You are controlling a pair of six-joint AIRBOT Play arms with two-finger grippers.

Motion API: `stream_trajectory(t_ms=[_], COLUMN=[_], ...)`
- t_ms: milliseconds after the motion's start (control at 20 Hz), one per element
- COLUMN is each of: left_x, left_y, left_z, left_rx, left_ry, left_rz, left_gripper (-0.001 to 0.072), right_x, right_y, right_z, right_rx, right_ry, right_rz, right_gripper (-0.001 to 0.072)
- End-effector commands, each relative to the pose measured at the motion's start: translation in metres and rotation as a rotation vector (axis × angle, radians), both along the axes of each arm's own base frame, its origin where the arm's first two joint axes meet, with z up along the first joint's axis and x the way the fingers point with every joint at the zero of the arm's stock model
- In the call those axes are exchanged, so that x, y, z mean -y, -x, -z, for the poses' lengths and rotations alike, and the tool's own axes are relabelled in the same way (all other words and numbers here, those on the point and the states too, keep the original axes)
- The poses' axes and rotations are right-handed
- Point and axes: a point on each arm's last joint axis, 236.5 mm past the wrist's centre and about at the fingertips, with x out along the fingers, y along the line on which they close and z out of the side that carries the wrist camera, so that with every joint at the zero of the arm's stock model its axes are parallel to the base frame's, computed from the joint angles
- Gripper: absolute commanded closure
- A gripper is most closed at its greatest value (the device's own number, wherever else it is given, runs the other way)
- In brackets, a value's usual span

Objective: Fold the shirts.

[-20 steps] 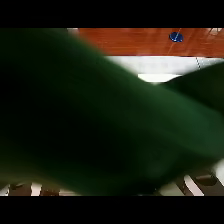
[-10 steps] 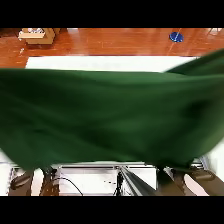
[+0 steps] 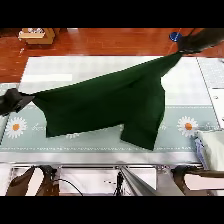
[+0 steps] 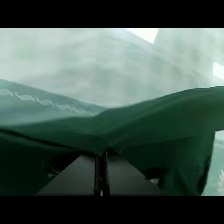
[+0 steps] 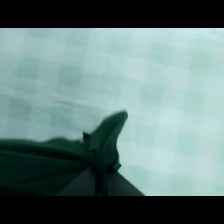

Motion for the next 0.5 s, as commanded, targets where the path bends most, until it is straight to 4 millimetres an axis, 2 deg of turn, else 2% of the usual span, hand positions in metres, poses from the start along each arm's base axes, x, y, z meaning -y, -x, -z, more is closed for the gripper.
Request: stream_trajectory(t_ms=[0, 250, 450], left_x=[-0.038, -0.071, -0.091], left_y=[-0.045, -0.090, -0.105], left_z=[0.052, 0.089, 0.111], left_rx=[0.006, 0.061, 0.075], left_ry=[-0.027, -0.056, -0.112], left_rz=[-0.092, -0.165, -0.200], left_gripper=[0.0684, 0.0684, 0.0683], right_x=[-0.032, -0.058, -0.060], right_y=[-0.037, -0.043, -0.041], right_z=[0.060, 0.109, 0.137], right_rx=[-0.053, -0.155, -0.226], right_ry=[-0.131, -0.236, -0.247], right_rz=[-0.024, -0.048, -0.040], right_gripper=[0.0686, 0.0686, 0.0685])
